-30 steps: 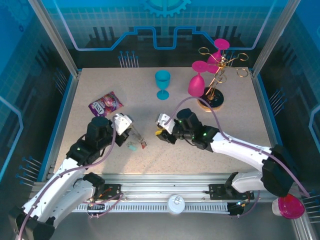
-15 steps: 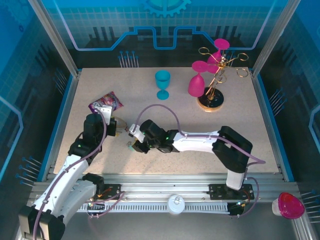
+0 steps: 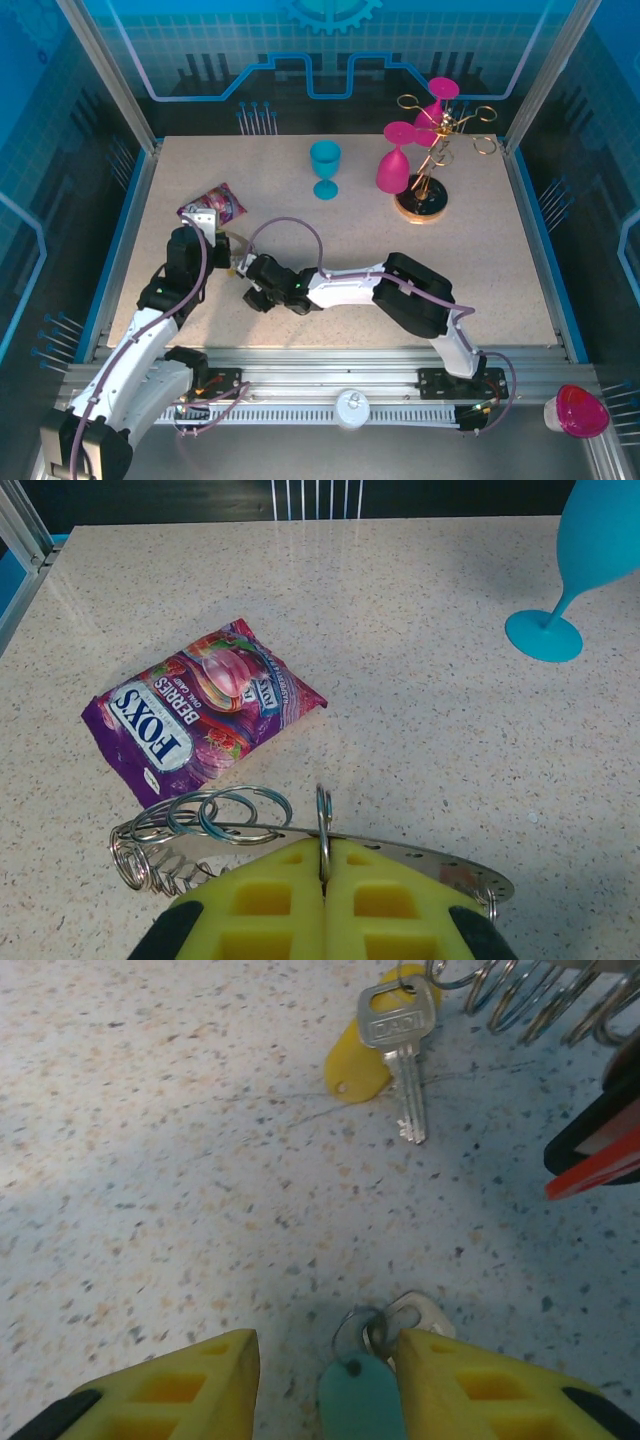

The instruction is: Put the keys on the keyring

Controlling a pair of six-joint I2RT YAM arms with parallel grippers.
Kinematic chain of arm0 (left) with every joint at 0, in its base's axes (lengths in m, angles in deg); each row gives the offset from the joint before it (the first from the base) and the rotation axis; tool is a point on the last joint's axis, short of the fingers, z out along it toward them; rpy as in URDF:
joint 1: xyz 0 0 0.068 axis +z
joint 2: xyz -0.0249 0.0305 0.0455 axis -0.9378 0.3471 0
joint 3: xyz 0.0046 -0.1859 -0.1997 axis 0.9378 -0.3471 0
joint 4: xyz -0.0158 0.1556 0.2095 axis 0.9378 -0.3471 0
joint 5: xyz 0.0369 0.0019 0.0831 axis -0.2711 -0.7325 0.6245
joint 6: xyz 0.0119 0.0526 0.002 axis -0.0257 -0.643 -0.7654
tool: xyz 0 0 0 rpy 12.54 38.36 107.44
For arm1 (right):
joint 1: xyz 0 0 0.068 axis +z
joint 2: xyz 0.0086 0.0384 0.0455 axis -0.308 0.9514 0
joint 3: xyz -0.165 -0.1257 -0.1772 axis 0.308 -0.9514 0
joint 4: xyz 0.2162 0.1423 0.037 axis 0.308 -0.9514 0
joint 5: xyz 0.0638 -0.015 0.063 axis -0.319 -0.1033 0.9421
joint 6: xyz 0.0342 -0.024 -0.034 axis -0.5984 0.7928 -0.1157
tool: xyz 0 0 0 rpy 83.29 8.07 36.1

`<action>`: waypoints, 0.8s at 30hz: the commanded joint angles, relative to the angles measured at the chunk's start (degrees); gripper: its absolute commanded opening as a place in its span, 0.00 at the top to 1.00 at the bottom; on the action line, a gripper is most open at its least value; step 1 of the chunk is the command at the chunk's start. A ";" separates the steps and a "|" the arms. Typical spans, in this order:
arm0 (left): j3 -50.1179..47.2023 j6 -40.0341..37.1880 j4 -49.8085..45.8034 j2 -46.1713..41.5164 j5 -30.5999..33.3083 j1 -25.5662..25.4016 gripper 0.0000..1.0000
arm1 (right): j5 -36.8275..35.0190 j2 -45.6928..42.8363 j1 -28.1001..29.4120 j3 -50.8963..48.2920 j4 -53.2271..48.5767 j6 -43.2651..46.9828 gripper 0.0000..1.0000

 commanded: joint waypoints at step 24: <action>-0.35 -6.01 3.88 -0.87 -8.72 0.72 1.00 | -2.54 -17.21 -0.64 -14.13 -7.41 -0.73 1.00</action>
